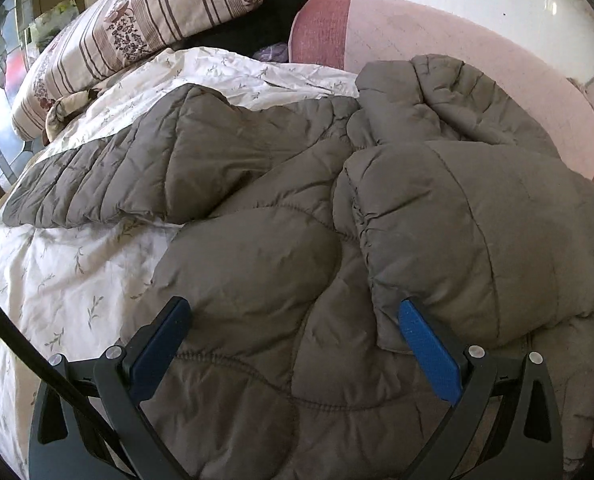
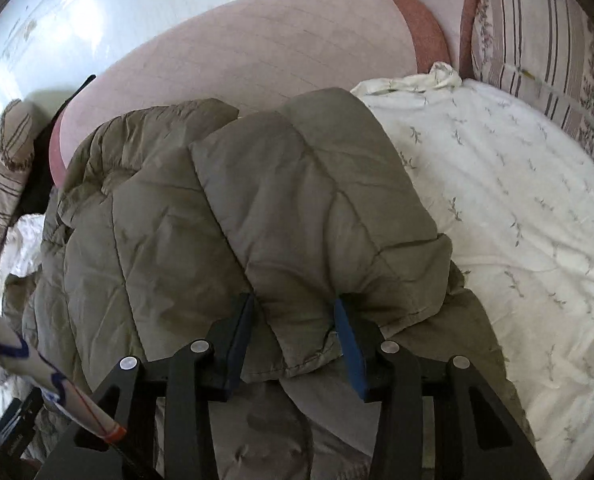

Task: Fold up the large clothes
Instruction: 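Carry the sleeve across the jacket body and open the right tool, then move the left tool toward the other sleeve cuff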

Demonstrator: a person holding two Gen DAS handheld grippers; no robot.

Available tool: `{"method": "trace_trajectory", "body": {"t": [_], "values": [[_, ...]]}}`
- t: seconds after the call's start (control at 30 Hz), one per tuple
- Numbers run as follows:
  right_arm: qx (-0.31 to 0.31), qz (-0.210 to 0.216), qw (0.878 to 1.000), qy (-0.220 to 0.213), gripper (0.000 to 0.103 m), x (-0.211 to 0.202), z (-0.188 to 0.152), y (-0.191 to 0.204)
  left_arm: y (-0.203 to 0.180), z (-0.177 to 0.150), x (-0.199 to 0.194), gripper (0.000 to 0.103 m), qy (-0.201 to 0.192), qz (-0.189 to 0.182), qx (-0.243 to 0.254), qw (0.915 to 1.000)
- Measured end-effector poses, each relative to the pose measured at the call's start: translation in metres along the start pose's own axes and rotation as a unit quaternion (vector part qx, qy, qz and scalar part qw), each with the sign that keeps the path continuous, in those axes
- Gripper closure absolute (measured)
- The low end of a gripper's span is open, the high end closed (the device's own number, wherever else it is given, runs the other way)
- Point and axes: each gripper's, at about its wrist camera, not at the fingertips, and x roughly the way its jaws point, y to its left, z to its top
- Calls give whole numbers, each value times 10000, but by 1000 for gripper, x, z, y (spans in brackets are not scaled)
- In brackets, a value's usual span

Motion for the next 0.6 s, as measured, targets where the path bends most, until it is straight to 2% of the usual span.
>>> {"method": "trace_trajectory", "body": {"t": [0.13, 0.2, 0.27, 0.33, 0.37, 0.5, 0.6], "values": [[-11, 319, 9994, -151, 57, -29, 3, 12, 1, 2, -8, 0, -50, -116, 5, 9999], [-43, 536, 9983, -218, 57, -49, 0, 25, 5, 4, -19, 0, -245, -289, -101, 9992], [-105, 859, 9959, -244, 55, -76, -13, 37, 4, 5, -29, 0, -432, -315, -103, 9985], [-174, 987, 9946, -271, 48, -93, -28, 48, 2, 5, -35, 0, -595, -341, -63, 9976], [-277, 1019, 9940, -283, 48, -103, -38, 53, 0, 5, -35, 0, -619, -343, -36, 9975], [-679, 1160, 9907, -201, 48, -124, -76, 63, -6, 6, -23, 0, -511, -113, 57, 9986], [-792, 1177, 9898, -92, 48, -130, -87, 62, -9, 3, -6, 0, -165, 52, 126, 9998]]}}
